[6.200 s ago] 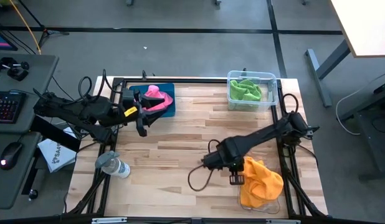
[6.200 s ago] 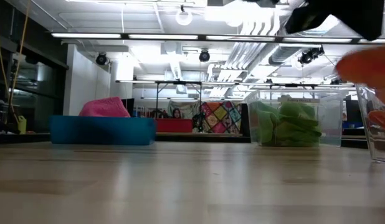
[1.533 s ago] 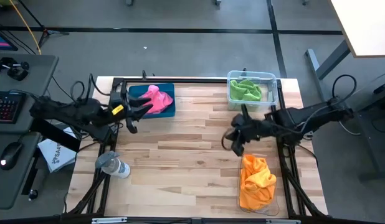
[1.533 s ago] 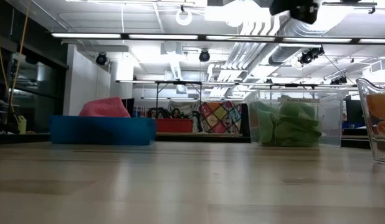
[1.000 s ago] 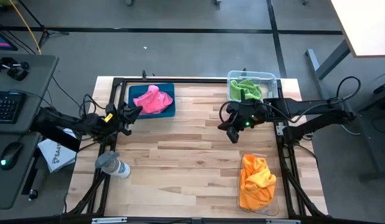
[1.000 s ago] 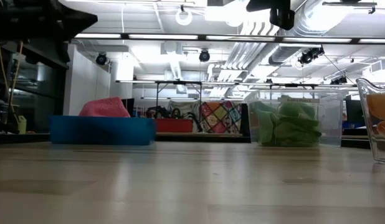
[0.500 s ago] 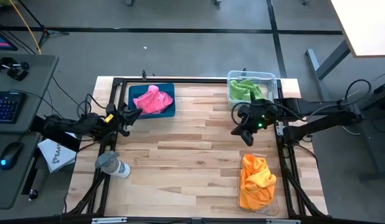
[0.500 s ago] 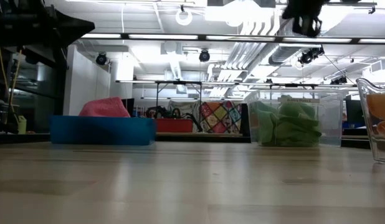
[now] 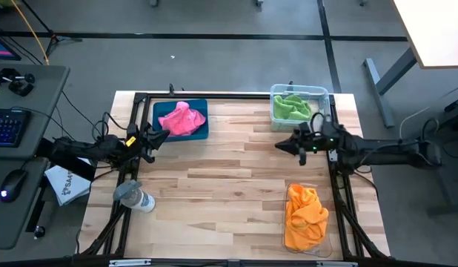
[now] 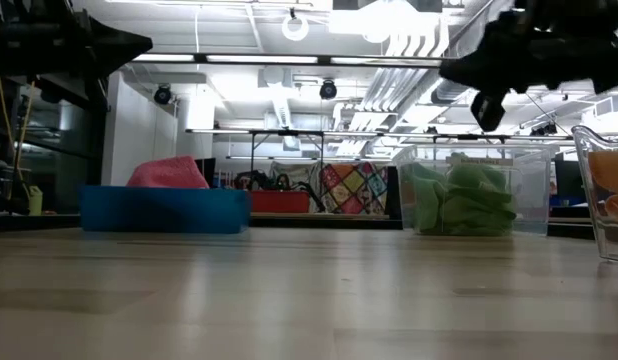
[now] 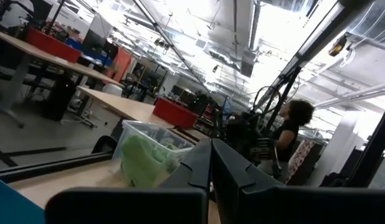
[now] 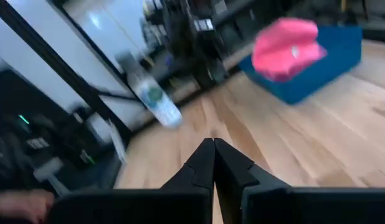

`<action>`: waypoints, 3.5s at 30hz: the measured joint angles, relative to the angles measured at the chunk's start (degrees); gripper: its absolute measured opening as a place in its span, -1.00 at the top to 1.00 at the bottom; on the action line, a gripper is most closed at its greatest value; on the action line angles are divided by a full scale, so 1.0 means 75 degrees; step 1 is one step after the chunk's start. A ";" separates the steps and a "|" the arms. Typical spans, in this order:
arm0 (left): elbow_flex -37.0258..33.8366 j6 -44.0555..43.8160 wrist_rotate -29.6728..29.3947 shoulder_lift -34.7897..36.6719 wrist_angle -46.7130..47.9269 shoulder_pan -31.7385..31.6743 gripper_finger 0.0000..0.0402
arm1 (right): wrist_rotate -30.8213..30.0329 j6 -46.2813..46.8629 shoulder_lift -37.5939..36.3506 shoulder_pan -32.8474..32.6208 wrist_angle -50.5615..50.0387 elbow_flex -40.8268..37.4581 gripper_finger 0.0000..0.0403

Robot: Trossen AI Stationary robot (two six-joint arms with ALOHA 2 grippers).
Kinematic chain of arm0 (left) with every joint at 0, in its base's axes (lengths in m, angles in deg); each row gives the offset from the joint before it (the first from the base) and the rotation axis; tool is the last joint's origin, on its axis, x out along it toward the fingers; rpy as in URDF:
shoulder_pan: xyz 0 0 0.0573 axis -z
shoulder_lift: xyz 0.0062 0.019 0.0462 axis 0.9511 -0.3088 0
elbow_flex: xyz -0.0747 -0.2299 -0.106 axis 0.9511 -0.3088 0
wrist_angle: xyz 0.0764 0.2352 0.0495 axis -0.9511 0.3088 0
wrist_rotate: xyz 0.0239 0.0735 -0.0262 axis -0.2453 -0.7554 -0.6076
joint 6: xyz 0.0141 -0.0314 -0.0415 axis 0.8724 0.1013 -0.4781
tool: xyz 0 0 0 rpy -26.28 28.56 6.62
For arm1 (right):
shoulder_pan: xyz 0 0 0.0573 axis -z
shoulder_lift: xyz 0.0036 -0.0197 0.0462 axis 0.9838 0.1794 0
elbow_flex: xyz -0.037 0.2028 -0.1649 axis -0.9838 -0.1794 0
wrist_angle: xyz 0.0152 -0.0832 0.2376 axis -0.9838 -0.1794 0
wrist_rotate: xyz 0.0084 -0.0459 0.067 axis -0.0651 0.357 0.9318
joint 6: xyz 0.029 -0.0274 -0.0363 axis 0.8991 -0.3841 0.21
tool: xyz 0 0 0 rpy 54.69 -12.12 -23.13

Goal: Sort microfiber towel by color & place in baskets
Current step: Return to Home Position

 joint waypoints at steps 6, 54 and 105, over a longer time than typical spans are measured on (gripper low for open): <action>0.0000 0.0000 -0.0003 0.0000 -0.0003 0.0000 1.00 | 0.0425 0.0928 -0.1093 -0.0112 0.1706 -0.1386 1.00; 0.0000 0.0003 -0.0012 -0.0009 0.0272 0.0003 1.00 | -0.2281 -0.0337 -0.5262 -0.1488 -0.1794 -0.2154 1.00; 0.0000 0.0003 -0.0009 0.0166 0.0618 0.0111 1.00 | -0.2274 -0.0337 -0.5213 -0.1459 -0.1858 -0.2157 1.00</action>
